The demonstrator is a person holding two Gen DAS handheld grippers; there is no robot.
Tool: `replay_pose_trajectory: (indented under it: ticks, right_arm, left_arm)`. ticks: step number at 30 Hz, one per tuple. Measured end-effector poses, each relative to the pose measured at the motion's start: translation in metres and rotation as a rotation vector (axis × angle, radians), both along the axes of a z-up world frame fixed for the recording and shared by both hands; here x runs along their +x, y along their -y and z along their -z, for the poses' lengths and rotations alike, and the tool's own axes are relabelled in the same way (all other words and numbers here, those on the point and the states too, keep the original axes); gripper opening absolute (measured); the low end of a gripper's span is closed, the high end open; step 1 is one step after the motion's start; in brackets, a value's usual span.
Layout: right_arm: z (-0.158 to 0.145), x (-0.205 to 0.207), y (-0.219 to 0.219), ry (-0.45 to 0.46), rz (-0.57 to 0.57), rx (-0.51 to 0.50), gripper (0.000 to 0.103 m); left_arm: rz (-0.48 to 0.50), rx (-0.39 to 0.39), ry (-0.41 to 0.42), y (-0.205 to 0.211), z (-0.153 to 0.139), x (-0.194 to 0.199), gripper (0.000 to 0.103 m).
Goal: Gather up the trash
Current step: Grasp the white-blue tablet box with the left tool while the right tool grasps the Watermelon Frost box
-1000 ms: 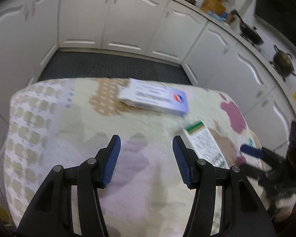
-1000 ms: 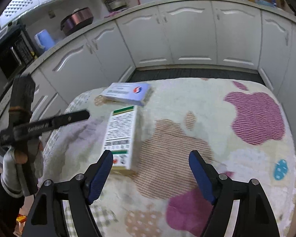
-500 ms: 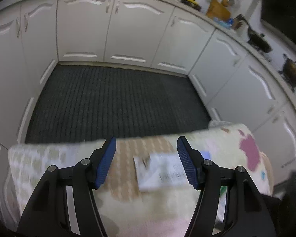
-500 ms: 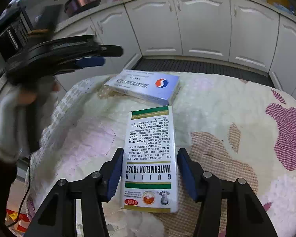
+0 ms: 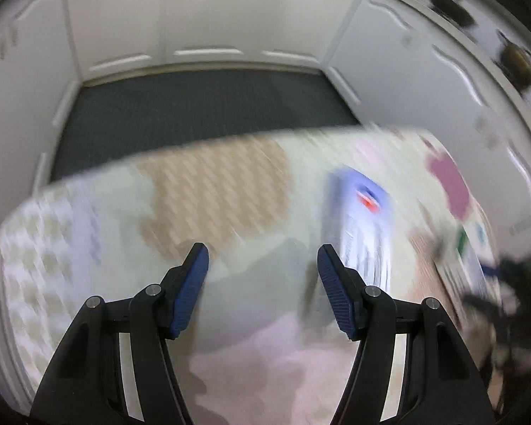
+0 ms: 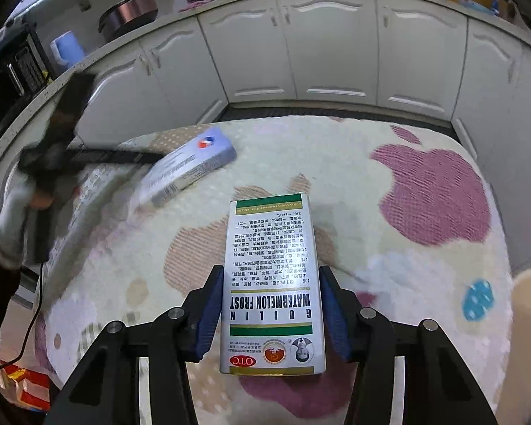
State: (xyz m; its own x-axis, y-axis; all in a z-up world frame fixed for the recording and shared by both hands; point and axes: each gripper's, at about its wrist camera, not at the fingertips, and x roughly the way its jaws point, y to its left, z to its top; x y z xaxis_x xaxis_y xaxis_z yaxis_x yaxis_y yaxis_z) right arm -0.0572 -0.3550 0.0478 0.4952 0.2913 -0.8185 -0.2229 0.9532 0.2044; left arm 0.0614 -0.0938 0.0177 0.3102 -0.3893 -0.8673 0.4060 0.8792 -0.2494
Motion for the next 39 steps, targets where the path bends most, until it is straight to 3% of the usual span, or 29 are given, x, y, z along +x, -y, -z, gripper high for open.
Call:
replay_pose_trajectory:
  ticks: [2, 6, 9, 18, 21, 23, 25, 32, 39]
  right_arm:
    - [0.001, -0.006, 0.005, -0.003, 0.006, -0.003, 0.050]
    - [0.003, -0.010, 0.009, -0.007, 0.028, 0.009, 0.051]
    - [0.002, -0.012, 0.008, -0.006, 0.040, 0.006, 0.066]
    - [0.003, -0.003, 0.003, 0.017, 0.035, -0.029, 0.066]
    - [0.007, -0.001, 0.001, 0.013, 0.026, -0.038, 0.051]
    - [0.008, -0.004, 0.003, 0.018, 0.021, -0.025, 0.050]
    - [0.005, -0.008, 0.006, 0.023, 0.019, -0.008, 0.050]
    - [-0.016, -0.031, 0.020, 0.074, 0.038, 0.046, 0.049]
    - [-0.030, -0.061, 0.025, 0.112, 0.046, 0.025, 0.049]
  left_arm:
    - [0.028, -0.003, 0.004, 0.003, -0.003, -0.019, 0.063]
    - [-0.021, -0.138, -0.006, 0.001, -0.020, -0.032, 0.063]
    - [-0.060, -0.193, 0.012, 0.005, -0.029, -0.030, 0.063]
    - [-0.067, -0.084, 0.009, 0.063, -0.009, -0.019, 0.064]
    - [-0.076, -0.018, 0.050, 0.076, -0.003, -0.021, 0.064]
    - [-0.072, 0.001, 0.065, 0.080, -0.002, -0.023, 0.059]
    - [-0.064, 0.002, 0.067, 0.080, -0.001, -0.027, 0.048]
    - [-0.048, -0.059, 0.071, 0.079, -0.013, -0.068, 0.046]
    - [-0.033, -0.074, 0.134, 0.090, -0.032, -0.122, 0.046]
